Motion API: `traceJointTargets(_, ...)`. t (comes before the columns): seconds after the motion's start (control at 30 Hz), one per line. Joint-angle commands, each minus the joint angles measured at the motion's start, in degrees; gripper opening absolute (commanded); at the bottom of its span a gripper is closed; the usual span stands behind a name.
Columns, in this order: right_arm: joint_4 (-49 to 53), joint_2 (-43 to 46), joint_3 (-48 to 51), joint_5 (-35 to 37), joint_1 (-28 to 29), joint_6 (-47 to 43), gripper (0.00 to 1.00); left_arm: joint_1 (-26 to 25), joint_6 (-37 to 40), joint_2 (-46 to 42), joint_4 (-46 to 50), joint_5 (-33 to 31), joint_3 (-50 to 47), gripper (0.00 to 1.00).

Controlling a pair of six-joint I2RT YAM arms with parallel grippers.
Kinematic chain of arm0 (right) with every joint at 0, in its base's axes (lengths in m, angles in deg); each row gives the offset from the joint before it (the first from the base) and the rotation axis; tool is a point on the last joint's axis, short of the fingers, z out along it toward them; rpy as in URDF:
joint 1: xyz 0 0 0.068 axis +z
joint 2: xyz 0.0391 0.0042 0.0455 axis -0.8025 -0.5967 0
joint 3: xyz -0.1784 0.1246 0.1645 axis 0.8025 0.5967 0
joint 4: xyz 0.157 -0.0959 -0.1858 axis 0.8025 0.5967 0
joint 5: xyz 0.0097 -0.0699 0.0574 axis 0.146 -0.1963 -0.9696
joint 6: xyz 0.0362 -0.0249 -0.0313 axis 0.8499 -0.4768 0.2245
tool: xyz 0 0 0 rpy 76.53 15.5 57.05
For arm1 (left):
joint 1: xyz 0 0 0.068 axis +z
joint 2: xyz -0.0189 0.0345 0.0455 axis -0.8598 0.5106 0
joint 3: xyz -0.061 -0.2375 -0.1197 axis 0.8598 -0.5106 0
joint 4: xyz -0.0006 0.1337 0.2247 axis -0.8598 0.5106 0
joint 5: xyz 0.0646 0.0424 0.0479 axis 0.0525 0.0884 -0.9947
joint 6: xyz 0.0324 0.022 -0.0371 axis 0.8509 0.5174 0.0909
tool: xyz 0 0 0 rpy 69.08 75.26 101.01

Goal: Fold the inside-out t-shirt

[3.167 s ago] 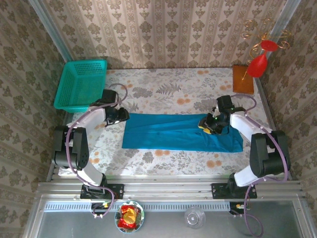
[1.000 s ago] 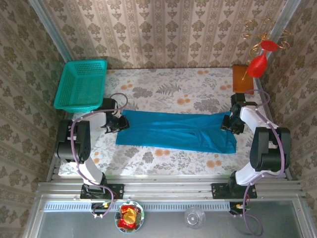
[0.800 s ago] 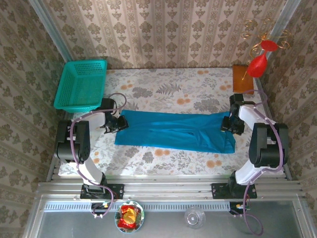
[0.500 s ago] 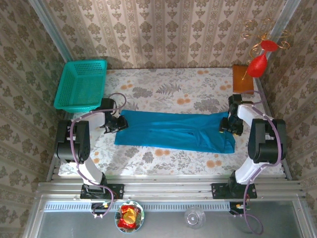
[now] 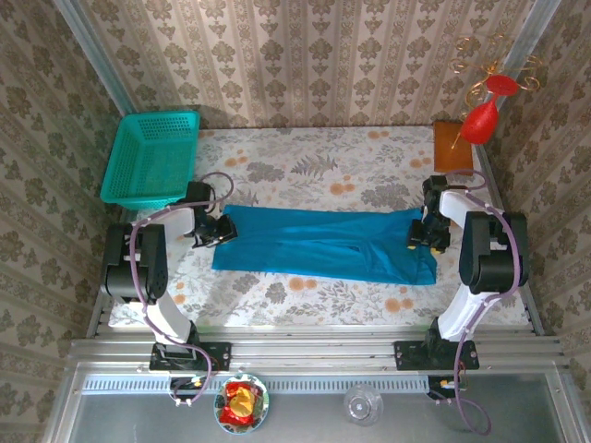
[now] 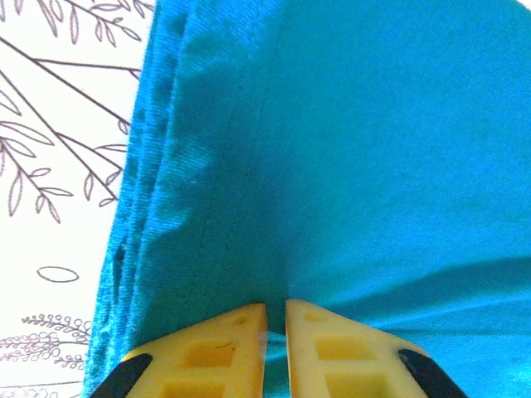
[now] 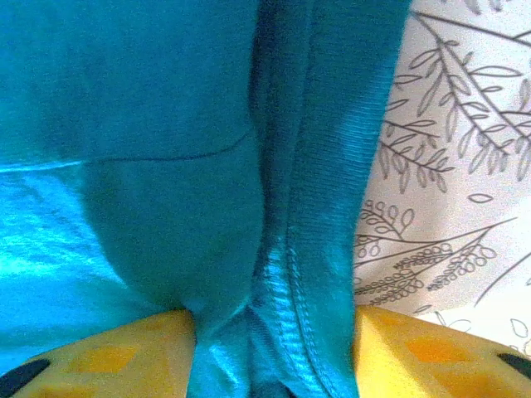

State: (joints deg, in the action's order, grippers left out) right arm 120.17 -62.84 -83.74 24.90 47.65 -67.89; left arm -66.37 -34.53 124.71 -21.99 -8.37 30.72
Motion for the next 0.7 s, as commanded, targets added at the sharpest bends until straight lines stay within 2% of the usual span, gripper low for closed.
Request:
traceJointTargets(0.0, 1.0, -1.8, -0.1, -0.1, 0.6, -0.7, 0.46, 0.8, 1.3, 1.2, 2.8, -3.0, 0.6, 0.17)
traceJointTargets(0.2, 1.3, -0.9, 0.2, -1.0, 1.0, -0.6, 0.28, 1.2, 1.6, 1.4, 2.5, -2.2, 0.3, 0.17)
traceJointTargets(0.37, 2.1, 0.6, 0.0, -1.1, 1.0, -0.1, 0.06, 1.5, 1.6, 0.4, 2.3, -1.7, -0.2, 0.17)
traceJointTargets(0.43, 2.5, 1.1, -0.3, -0.1, 0.8, 0.1, 0.0, 1.5, 1.8, -0.6, 2.4, -1.4, -0.5, 0.17)
traceJointTargets(0.6, 4.5, 2.4, -2.3, 7.8, -2.4, 2.2, 0.0, 1.5, 2.1, -4.0, 3.7, -1.4, -0.3, 0.22)
traceJointTargets(0.67, 6.3, 2.8, -4.1, 14.9, -4.3, 3.6, 0.0, 1.4, 2.4, -4.9, 4.1, -1.3, -0.1, 0.24)
